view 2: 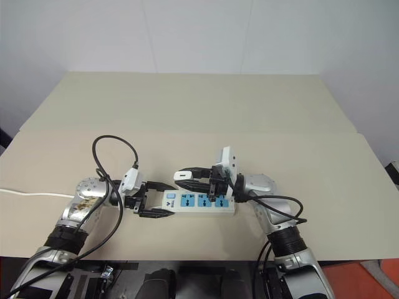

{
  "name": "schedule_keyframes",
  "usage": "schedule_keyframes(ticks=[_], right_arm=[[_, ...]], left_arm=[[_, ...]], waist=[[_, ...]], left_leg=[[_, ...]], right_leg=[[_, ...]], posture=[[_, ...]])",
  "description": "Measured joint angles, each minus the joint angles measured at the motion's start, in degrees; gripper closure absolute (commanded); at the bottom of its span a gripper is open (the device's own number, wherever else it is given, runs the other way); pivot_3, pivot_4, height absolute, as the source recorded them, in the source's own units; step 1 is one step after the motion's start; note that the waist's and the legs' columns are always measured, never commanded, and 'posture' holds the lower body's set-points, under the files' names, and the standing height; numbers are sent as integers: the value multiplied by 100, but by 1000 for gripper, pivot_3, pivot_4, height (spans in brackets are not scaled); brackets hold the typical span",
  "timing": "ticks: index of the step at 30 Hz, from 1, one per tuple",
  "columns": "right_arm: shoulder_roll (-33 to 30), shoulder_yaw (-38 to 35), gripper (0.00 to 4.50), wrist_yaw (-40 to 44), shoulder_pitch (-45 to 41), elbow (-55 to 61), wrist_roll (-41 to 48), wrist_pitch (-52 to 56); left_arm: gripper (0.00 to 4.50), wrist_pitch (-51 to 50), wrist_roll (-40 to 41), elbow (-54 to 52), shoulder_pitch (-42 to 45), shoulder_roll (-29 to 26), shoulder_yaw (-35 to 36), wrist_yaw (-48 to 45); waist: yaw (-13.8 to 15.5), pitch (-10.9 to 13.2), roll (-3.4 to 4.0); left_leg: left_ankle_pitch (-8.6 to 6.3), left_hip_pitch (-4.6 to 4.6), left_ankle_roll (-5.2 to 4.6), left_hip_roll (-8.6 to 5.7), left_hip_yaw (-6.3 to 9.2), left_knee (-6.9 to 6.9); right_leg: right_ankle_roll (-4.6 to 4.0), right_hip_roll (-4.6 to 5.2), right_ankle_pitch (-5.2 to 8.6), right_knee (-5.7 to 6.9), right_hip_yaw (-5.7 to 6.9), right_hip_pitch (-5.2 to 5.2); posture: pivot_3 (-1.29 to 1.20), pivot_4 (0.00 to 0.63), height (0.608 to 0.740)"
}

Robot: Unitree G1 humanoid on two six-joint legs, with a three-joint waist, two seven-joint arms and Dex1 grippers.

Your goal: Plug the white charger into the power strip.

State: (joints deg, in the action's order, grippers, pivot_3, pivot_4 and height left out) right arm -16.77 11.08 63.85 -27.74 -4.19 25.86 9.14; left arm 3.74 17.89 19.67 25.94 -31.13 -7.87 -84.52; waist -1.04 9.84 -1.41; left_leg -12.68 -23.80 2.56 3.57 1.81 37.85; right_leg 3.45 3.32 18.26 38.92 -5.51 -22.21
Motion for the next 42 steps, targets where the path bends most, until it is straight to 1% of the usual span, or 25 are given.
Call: schedule_keyframes(ticks=[11, 24, 33, 42], right_arm=[[276, 112, 3377, 114, -23, -448, -217, -155], [257, -4, 3377, 263, -46, -707, -205, -259], [245, -49, 3377, 348, 204, -735, -203, -381], [277, -47, 3377, 327, 199, -816, -218, -496]], left_arm=[[1262, -5, 9, 6, 3, -2, -10, -63], [1262, -41, 16, 5, 2, -28, -11, -62], [1262, -40, 18, -8, -7, -24, -56, -68], [1262, -40, 15, -7, -7, -27, -61, -58]], waist=[[2, 0, 0], [-2, 0, 0], [4, 0, 1], [2, 0, 0]], left_leg=[[1, 1, 2, 0, 0, 0], [1, 2, 2, 1, 0, 0], [1, 3, 2, -1, 0, 0], [2, 7, 3, 0, 0, 0]], right_leg=[[0, 0, 0, 2, 0, 0], [0, 0, 0, 3, 0, 1], [0, 1, 0, 3, -2, 2], [0, 0, 0, 5, -1, 6]], posture=[[0, 150, 740], [0, 150, 740], [0, 150, 740], [0, 150, 740]])
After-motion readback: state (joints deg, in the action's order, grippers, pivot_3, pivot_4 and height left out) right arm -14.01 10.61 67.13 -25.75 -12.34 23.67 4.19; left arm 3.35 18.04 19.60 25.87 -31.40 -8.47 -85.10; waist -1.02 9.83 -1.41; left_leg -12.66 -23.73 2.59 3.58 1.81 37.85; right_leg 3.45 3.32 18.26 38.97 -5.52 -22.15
